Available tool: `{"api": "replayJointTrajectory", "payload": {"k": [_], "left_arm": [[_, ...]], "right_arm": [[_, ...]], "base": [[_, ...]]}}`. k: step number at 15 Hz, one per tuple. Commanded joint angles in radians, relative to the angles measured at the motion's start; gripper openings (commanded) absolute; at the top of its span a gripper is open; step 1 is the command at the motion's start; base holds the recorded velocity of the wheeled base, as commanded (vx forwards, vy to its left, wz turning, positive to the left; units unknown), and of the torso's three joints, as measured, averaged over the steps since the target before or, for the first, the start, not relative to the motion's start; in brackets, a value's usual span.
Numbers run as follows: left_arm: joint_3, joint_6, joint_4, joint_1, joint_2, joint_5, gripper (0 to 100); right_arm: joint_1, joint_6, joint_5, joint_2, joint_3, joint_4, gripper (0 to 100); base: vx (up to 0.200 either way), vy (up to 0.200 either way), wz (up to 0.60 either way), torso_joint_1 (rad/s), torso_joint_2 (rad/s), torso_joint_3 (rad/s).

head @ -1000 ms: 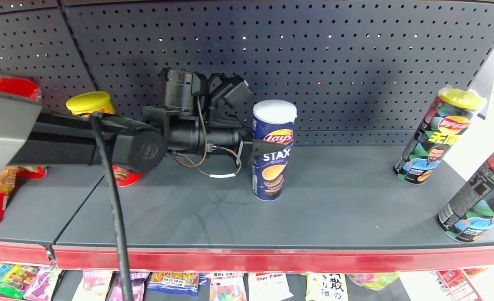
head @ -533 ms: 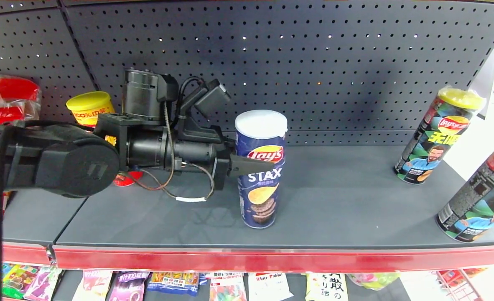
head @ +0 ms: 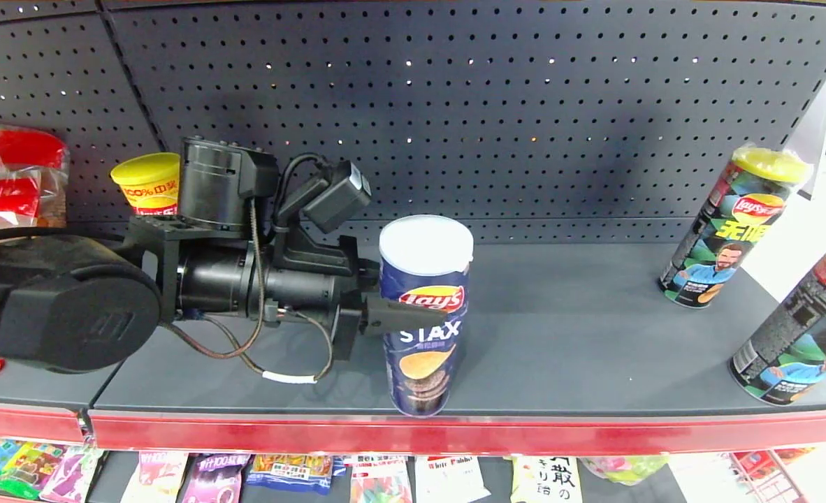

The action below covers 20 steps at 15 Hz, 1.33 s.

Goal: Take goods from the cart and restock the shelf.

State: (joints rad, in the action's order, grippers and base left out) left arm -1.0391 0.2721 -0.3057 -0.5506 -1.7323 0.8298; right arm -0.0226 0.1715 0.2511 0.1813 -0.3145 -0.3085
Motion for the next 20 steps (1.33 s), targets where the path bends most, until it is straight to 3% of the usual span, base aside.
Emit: {"api": "replayJointTrajectory", "payload": {"k": [1,16,19,20], "left_arm": [[0.001,-0.002,-0.001,-0.005,0.005,0.002,0],[0.007,-0.008,-0.049,-0.015,-0.018,-0.018,0],[0.054,-0.008,-0.049,-0.015,0.01,-0.018,0],[0.073,-0.008,-0.049,-0.015,0.02,-0.018,100]], "right_arm": [[0.0,0.0,0.001,0.0,-0.002,0.0,0],[-0.002,0.002,0.002,0.007,-0.005,0.0,0],[-0.002,0.002,0.002,0.007,-0.005,0.0,0],[-0.002,0.0,0.002,0.007,-0.005,0.0,0]], "base": [[0.0,0.0,0.0,0.0,0.0,0.0],[0.0,0.0,0.0,0.0,0.0,0.0],[0.0,0.0,0.0,0.0,0.0,0.0],[0.0,0.0,0.0,0.0,0.0,0.0]]}}
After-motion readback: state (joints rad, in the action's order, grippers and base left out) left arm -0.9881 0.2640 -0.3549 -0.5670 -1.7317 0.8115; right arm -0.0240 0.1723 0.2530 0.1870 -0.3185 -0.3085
